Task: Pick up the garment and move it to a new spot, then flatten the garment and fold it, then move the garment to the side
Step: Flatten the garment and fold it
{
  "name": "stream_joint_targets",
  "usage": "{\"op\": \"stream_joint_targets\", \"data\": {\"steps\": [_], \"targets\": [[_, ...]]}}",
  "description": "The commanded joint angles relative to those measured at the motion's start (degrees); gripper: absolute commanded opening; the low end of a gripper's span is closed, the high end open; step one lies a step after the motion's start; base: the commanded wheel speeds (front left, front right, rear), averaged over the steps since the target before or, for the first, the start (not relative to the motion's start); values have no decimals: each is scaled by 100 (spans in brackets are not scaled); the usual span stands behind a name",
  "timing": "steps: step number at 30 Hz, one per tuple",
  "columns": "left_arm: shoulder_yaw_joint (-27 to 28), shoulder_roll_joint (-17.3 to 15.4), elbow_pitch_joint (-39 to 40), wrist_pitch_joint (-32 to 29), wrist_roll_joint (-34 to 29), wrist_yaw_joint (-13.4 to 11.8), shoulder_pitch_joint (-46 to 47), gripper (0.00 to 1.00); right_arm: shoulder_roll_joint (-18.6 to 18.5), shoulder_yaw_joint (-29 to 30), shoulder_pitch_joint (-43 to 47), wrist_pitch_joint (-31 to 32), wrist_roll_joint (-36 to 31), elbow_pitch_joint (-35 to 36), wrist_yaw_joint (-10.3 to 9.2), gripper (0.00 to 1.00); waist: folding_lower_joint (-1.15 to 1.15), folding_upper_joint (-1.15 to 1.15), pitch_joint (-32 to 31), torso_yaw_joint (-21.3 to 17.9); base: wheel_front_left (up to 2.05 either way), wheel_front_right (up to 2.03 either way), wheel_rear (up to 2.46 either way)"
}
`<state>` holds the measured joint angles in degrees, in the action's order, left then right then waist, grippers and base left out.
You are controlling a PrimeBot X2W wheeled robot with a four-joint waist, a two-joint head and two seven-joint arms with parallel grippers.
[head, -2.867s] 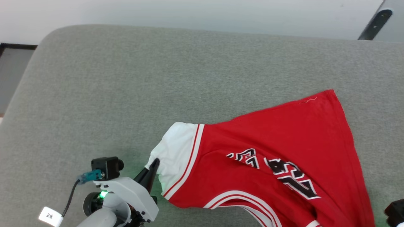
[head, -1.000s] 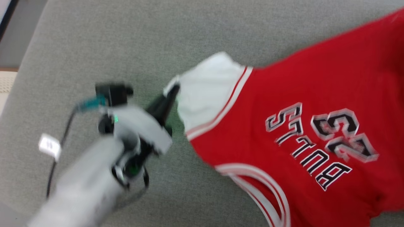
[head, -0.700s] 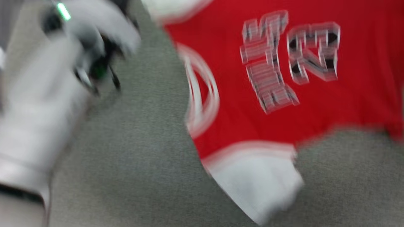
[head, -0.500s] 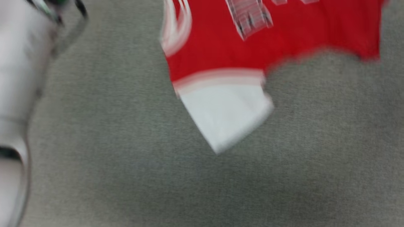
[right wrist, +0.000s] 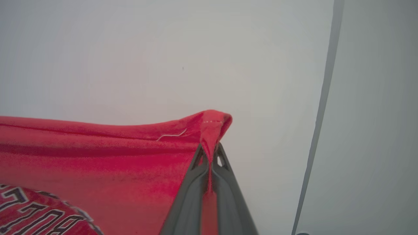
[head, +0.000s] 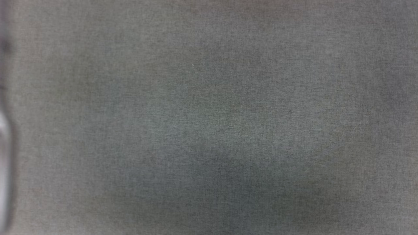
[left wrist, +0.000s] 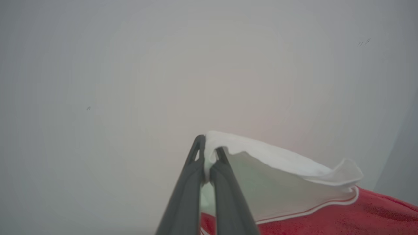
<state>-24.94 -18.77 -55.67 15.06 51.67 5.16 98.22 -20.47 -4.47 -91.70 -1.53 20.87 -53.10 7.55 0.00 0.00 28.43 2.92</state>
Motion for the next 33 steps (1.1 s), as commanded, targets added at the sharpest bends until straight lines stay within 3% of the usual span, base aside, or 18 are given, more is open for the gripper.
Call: {"op": "stream_joint_targets", "data": {"steps": [1, 5, 9, 15, 18, 23, 28, 33], "targets": [[70, 22, -41, 10, -32, 56, -176, 0, -62, -127, 227, -30, 71, -48, -11, 0, 0, 0, -38, 37, 0, 0, 0], [374, 128, 91, 10, 35, 194, -880, 0, -171, -644, 739, -38, 427, 40, -11, 0, 0, 0, -117, 29, 0, 0, 0], [300, 272, 469, 8, 298, 233, -1734, 0, -343, -1170, 1386, 35, 977, 347, -11, 0, 0, 0, -256, -4, 0, 0, 0], [-322, 21, 1413, -66, 780, 234, -3345, 0, -821, -1836, 2613, 311, 1842, 1147, -10, 0, 0, 0, -630, 18, 0, 0, 0], [-379, -117, 1946, -13, 918, 235, -4206, 0, -1172, -1962, 3362, 465, 2280, 1683, -10, 0, 0, 0, -833, 49, 0, 0, 0], [-177, -283, 2915, 16, 1030, 177, -5827, 0, -1605, -1927, 4765, 662, 2704, 2607, -10, 0, 0, 0, -1115, 1, 0, 0, 0], [147, -351, 4046, 8, 919, -177, -7311, 0, -1776, -1629, 5952, 860, 2707, 3389, -10, 0, 0, 0, -1296, -63, 0, 0, 0], [332, -478, 5265, 10, 759, -568, -8418, 0, -1723, -1032, 6938, 1081, 2554, 4136, -10, 0, 0, 0, -1422, -75, 0, 0, 0]]}}
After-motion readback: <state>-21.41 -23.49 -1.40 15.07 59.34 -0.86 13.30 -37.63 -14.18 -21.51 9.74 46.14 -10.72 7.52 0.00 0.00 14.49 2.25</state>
